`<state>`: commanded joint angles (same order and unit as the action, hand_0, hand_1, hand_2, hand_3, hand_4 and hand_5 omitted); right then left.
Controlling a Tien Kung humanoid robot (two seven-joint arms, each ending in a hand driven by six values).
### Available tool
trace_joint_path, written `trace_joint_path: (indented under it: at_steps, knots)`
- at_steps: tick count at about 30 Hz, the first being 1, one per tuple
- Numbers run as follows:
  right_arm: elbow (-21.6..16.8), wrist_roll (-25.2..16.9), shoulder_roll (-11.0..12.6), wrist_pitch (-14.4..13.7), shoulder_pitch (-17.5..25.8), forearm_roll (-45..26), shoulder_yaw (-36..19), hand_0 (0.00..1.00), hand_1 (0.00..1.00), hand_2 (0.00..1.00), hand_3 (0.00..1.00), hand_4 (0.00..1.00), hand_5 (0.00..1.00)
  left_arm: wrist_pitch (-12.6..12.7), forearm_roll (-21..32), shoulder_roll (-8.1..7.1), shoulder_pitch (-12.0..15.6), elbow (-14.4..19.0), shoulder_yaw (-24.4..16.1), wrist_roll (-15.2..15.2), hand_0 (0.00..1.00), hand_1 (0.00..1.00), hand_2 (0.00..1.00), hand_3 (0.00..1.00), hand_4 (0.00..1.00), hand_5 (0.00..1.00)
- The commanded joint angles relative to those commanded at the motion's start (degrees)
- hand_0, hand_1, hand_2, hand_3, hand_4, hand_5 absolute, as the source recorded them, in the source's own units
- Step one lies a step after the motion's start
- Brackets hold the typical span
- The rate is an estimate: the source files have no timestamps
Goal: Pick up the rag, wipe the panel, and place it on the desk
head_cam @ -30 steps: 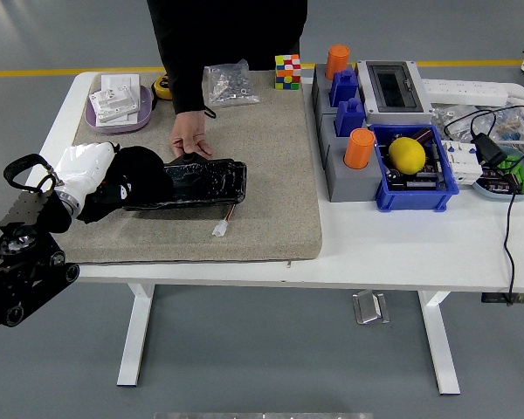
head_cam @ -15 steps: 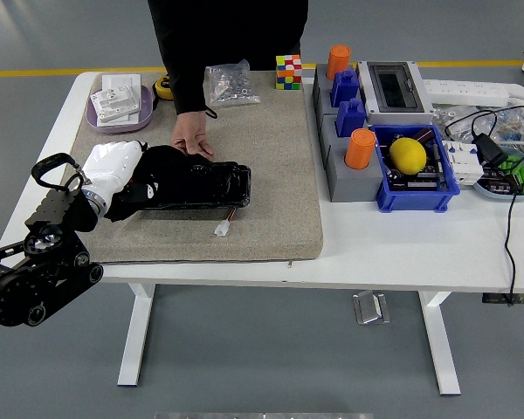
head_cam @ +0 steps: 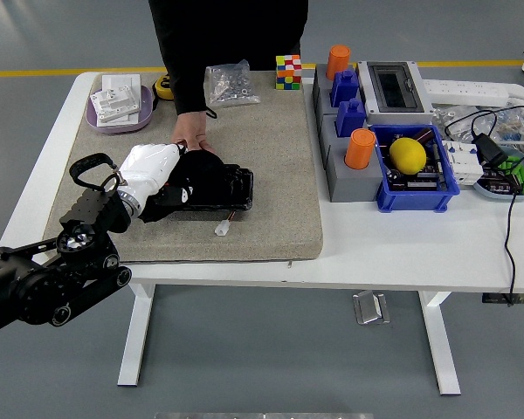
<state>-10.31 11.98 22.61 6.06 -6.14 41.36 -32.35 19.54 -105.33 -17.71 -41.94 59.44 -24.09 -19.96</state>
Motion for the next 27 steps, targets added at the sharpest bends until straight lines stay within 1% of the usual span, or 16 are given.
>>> trace_joint_path:
  at_steps: [16,21,27]
  knots:
    - [0.0,0.1,0.4,0.2,-0.2,0.0,0.2,0.724,0.528,0.665,0.574,0.998,0.422,-0.8,0.7,2.31,-3.0,2.0,5.2,-0.7,0.215,0.116,0.475,0.365,0.309,0.002]
    - [0.0,0.1,0.4,0.2,-0.3,-0.2,0.5,0.724,0.528,0.665,0.574,0.998,0.422,-1.0,0.8,2.77,-3.5,2.3,6.1,-0.8,0.215,0.116,0.475,0.365,0.309,0.002]
    - [0.0,0.0,0.4,0.2,-0.3,-0.4,0.6,0.724,0.528,0.665,0.574,0.998,0.422,-1.1,0.8,3.01,-3.7,2.2,6.3,-0.9,0.215,0.116,0.475,0.366,0.31,0.002]
